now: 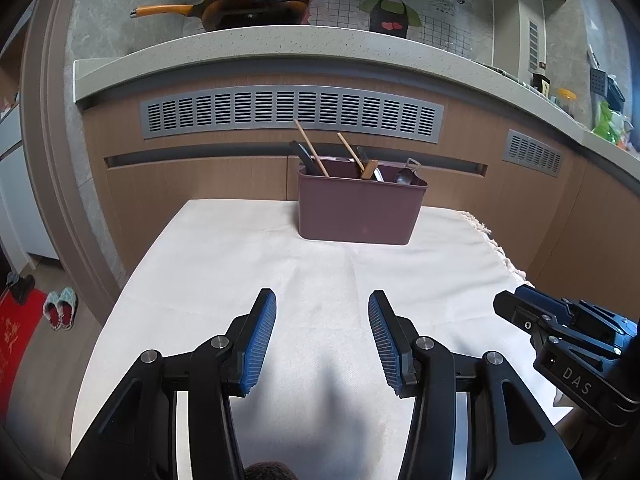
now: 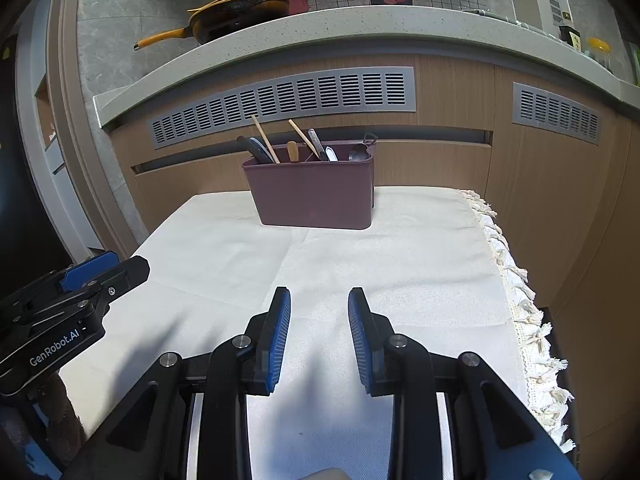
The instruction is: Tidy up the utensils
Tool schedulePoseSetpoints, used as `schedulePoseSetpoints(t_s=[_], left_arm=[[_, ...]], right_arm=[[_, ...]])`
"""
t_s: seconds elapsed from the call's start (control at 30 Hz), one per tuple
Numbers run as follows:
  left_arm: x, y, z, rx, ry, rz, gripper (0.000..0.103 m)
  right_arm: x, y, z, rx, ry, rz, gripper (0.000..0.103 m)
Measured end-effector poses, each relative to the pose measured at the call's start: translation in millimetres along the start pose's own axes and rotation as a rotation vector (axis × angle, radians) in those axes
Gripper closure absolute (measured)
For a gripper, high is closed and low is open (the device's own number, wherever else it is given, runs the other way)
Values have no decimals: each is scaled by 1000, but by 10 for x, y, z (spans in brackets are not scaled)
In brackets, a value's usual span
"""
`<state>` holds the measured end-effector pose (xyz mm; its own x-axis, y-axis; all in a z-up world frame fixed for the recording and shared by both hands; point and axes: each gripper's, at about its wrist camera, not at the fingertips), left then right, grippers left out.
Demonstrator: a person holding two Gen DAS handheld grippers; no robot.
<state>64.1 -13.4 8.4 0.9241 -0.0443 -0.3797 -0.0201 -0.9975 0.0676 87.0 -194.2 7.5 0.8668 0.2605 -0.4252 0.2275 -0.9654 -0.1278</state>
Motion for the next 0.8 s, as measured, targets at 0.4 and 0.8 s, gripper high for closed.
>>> schedulePoseSetpoints(t_s=[0.4, 0.8], left_arm=[[5, 34, 28, 17, -9, 4, 54], [8, 19, 63, 26, 3, -27, 54]], right_arm=[[2, -8, 30, 7, 1, 12, 75], [1, -35, 7, 7, 5, 25, 75]])
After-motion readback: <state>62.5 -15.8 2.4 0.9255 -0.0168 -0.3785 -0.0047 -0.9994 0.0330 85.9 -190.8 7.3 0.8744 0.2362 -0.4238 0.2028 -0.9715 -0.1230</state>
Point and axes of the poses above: each gripper's, at about its wrist camera, not at the fingertips, and x roughly the way its jaws point, y to its right, z to its underside, and after that the axes turned 9 degrees about y, right-handed
